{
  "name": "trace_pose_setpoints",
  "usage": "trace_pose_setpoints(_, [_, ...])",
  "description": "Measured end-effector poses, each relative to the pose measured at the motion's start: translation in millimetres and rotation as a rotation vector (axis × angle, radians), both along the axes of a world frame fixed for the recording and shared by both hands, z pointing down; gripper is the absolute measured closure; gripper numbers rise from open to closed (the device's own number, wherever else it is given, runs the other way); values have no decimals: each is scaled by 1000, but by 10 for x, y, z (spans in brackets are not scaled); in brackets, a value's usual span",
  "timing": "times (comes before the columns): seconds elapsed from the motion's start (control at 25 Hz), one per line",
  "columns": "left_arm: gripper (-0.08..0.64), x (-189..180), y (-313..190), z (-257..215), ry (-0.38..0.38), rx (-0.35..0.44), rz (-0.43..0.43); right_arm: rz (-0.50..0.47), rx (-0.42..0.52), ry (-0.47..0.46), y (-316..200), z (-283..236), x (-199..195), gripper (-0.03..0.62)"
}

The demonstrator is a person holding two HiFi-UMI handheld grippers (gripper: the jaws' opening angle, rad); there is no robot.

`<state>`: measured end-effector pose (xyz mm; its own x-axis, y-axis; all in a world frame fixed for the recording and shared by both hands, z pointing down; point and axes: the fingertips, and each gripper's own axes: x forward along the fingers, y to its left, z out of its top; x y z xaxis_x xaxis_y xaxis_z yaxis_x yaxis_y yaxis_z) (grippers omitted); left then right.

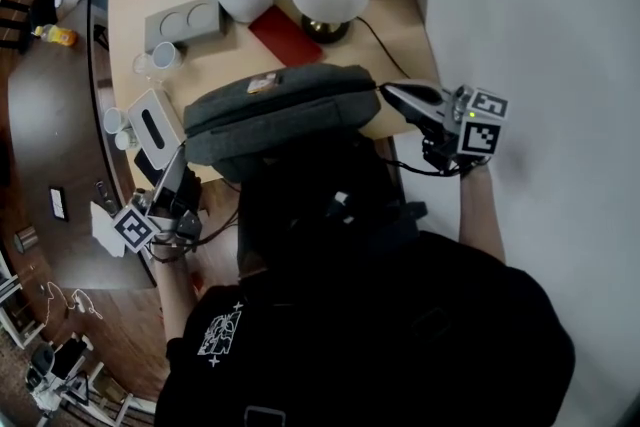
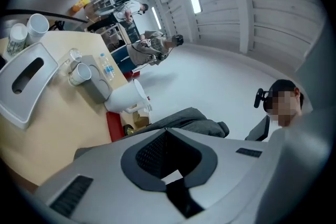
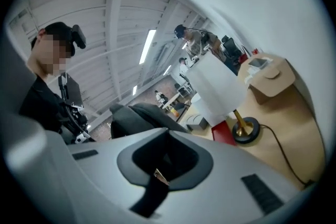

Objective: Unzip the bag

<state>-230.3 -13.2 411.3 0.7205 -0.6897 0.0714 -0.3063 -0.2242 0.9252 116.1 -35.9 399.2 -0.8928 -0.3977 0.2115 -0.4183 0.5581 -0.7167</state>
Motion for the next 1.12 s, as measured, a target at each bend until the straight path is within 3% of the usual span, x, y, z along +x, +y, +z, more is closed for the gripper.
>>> trace_pose_setpoints(0.12, [558, 27, 24, -34, -69, 74, 3, -23, 67, 45, 23, -20, -9, 567])
trace_pose_setpoints(0.28, [554, 58, 64, 27, -174, 108, 12, -28, 123, 84, 26, -10, -32, 545])
trace_pose_setpoints(0.32, [540, 73, 86, 71, -219, 119, 20, -33, 142, 105, 40, 13, -44, 509])
trace_pose_setpoints(0.36, [468, 85, 100, 105, -269, 136, 23, -35, 162, 129, 52, 38, -52, 476])
trace_pose_setpoints(0.56, [414, 6, 134, 95, -504, 277, -11, 5, 290, 194, 30, -40, 61, 434])
trace_pose_setpoints(0.76, [431, -8, 11, -368, -594, 426, -34, 49, 431, 171, -120, -464, 62, 445])
trace_pose_setpoints(0.96, [553, 239, -213, -1133, -660, 613, -58, 87, 611, 152, -404, -1051, -335, 560])
trace_pose_setpoints(1.12, [565, 597, -555, -1540, -748, 754, -31, 30, 693, 171, -588, -1291, -749, 566])
